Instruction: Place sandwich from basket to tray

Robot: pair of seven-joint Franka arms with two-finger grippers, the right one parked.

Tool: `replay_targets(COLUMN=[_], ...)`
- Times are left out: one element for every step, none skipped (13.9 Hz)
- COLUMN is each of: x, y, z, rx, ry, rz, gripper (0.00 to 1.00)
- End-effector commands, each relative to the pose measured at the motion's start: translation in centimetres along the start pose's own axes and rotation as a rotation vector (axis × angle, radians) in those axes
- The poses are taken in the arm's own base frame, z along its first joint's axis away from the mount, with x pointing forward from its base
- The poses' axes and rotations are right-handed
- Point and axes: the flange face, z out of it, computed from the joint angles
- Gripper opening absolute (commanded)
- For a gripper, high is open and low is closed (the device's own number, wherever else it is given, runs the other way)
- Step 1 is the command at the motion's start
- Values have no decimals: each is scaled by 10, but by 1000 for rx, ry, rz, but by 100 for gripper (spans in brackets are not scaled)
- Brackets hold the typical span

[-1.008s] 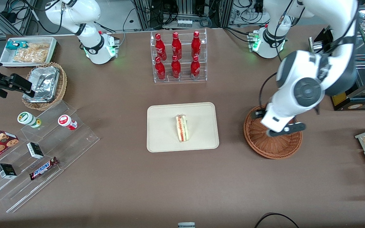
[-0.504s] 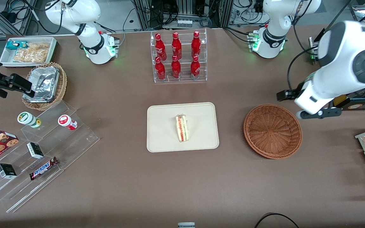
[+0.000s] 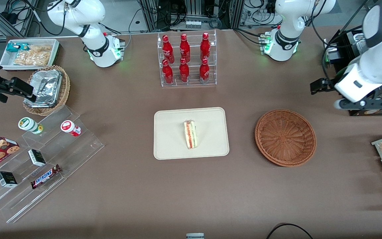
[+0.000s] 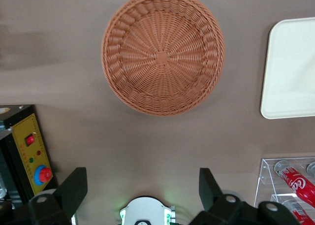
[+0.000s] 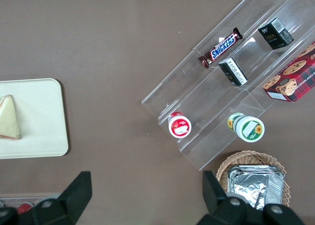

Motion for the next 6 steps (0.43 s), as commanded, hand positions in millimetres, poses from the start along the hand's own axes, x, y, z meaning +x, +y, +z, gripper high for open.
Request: replay_targets(x=[-7,-8,-8,-9,-8,-8], y=[-24,-30,-36,-38,-38,-38], z=[-27,-29,-31,-34,-35,-35], rx=[-1,-3,-4,-6,-6,-6], ry=[49,51,54,62,63,63], rz=[-16,-3,17,23,23,23], gripper=[100,100,100,100,100,100])
